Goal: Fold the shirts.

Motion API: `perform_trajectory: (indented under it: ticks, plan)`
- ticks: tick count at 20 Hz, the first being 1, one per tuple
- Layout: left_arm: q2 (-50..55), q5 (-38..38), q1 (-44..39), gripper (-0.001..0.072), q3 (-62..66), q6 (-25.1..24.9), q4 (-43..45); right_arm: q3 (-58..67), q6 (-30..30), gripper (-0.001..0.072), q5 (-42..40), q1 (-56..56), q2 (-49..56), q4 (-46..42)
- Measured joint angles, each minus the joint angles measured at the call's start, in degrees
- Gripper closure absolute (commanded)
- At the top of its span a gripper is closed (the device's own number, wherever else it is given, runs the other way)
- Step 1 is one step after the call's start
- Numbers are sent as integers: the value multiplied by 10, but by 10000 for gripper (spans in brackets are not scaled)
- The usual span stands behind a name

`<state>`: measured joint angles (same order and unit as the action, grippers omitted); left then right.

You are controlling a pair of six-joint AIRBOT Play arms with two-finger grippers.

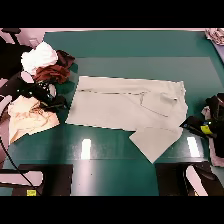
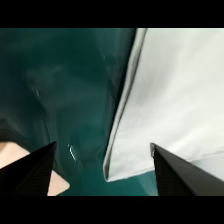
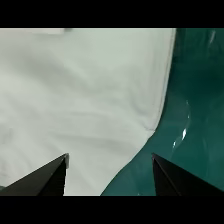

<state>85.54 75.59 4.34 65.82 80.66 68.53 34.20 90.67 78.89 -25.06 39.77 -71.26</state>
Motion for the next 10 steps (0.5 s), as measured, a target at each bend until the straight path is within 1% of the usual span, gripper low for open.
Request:
perform_trajectory:
  ticks: [2, 6, 8, 9, 10]
  plan:
    - [0, 9, 1, 1, -17, -14, -9, -12, -2, 122, 19, 4, -19, 4]
    - [0, 5, 2, 3, -35, -41, -44, -22, 2, 122, 49, 28, -35, 7]
    - [0, 1, 2, 9, -39, -51, -59, -24, 7, 51, 64, 43, -37, 12]
    - [0, 0, 2, 117, -42, -56, -65, -24, 7, 50, 71, 54, -38, 15]
    - [0, -2, 3, 177, -47, -62, -72, -25, 9, 50, 76, 63, -39, 17]
